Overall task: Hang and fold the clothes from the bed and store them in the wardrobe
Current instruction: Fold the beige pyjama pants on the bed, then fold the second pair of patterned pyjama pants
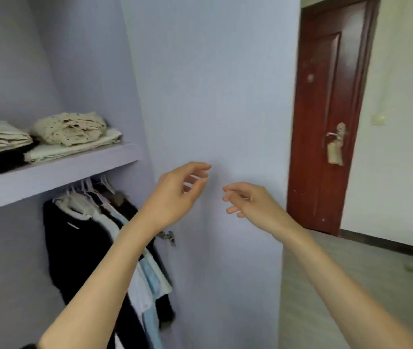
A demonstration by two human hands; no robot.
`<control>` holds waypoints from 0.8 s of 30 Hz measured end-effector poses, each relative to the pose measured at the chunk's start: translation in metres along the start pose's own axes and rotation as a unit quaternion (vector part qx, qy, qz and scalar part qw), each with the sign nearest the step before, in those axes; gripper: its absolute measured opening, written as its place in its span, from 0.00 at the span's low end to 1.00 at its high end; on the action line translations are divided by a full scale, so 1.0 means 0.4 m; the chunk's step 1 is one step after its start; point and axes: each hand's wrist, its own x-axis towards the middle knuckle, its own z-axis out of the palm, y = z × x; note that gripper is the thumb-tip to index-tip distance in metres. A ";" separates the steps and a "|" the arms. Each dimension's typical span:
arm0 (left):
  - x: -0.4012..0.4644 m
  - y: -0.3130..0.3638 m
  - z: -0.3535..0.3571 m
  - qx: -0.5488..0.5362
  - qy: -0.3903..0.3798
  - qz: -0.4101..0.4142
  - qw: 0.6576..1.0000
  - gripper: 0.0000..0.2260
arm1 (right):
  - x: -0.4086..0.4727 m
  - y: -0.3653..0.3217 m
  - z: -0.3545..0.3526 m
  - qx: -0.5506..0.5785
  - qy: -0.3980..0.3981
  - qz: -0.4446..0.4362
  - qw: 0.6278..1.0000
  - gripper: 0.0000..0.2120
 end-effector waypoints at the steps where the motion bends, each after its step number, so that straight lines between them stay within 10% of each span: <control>1: -0.007 0.025 0.040 -0.017 -0.013 0.005 1.000 0.11 | -0.037 0.031 -0.033 0.008 -0.003 0.012 1.000 0.06; 14: -0.003 0.580 0.873 -0.202 -0.265 0.118 0.935 0.11 | -0.688 0.451 -0.775 -0.053 0.228 0.273 0.933 0.09; 24: -0.068 0.999 1.391 -0.228 -0.492 0.275 0.794 0.11 | -1.152 0.600 -1.065 -0.053 0.417 0.418 0.806 0.09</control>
